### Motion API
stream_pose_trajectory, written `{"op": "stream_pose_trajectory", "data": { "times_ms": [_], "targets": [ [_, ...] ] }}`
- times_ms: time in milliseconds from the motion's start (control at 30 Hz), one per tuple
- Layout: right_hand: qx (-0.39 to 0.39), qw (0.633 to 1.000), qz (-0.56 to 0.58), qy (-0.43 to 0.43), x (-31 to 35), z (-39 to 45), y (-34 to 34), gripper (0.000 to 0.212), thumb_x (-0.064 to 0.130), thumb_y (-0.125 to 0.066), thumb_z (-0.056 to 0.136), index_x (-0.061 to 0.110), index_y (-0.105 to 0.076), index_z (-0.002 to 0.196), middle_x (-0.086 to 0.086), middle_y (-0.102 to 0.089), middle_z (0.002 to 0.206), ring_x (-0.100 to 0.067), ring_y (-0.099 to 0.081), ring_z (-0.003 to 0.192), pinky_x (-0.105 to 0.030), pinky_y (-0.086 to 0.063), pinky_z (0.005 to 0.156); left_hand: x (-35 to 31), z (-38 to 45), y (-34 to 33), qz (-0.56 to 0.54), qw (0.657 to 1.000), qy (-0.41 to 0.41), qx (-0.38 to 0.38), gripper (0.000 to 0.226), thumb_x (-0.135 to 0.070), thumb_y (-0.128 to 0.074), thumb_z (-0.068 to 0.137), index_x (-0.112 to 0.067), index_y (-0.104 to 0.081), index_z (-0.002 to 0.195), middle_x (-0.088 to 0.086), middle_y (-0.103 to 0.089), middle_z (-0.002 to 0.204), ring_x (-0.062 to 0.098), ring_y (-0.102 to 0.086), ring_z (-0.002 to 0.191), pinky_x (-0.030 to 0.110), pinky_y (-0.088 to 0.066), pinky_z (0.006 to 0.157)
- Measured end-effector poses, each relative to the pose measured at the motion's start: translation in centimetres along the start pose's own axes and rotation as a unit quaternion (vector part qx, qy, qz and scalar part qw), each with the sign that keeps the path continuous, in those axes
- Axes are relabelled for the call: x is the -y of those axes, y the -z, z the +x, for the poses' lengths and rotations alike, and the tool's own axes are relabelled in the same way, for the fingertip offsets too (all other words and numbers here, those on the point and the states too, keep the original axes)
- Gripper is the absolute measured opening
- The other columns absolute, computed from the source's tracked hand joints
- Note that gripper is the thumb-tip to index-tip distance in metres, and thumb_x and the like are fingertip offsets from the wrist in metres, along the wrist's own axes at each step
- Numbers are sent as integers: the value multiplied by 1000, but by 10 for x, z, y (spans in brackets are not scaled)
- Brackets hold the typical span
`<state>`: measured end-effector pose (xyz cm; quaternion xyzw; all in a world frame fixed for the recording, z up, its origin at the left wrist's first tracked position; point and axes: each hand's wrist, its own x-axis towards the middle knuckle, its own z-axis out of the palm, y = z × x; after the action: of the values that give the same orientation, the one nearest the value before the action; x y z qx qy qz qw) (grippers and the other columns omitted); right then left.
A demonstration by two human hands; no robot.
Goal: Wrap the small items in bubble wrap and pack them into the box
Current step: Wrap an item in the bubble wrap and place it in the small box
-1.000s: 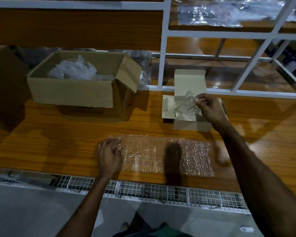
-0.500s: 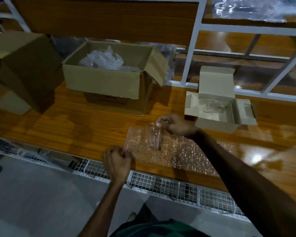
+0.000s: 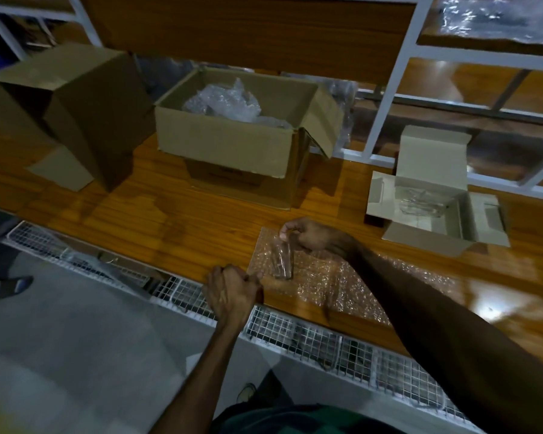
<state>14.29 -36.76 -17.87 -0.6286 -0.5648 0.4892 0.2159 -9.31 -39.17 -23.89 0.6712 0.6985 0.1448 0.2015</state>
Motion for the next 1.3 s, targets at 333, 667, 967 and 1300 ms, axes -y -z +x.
{"op": "stream_pose_trajectory", "data": {
  "times_ms": [333, 667, 967, 1300],
  "targets": [
    [-4, 996, 80, 40, -9, -5, -14, 19, 27, -54, 108, 13, -65, 102, 20, -66, 68, -7, -42, 52, -28, -31, 47, -8, -4, 1, -50, 999, -8, 13, 16, -39, -78, 87, -28, -67, 86, -5, -59, 105, 20, -49, 116, 45, -30, 105],
    [-39, 997, 55, 40, -9, -5, -21, 17, 17, -51, 109, 5, -61, 104, 6, -58, 82, 6, -52, 46, -11, -37, 44, -8, -4, 7, -215, 976, -6, 42, 20, -14, -79, 86, -23, -61, 85, -8, -66, 81, 15, -64, 78, 34, -48, 78],
    [-49, 997, -1, 62, -24, 5, -18, 22, 21, -54, 107, 3, -65, 105, 4, -64, 97, 11, -60, 80, -9, -43, 66, -24, 2, 25, -483, 858, 106, 136, 33, 12, -74, 84, -7, -62, 108, 15, -73, 100, 30, -71, 91, 41, -61, 78],
    [-65, 995, -43, 63, -38, 11, -15, 19, 27, -57, 106, 14, -68, 97, 7, -65, 95, -8, -61, 89, -31, -43, 75, -29, -4, 14, -486, 858, 67, 153, 12, -4, -70, 95, -9, -71, 107, 7, -79, 95, 14, -71, 79, 23, -54, 65]
  ]
}}
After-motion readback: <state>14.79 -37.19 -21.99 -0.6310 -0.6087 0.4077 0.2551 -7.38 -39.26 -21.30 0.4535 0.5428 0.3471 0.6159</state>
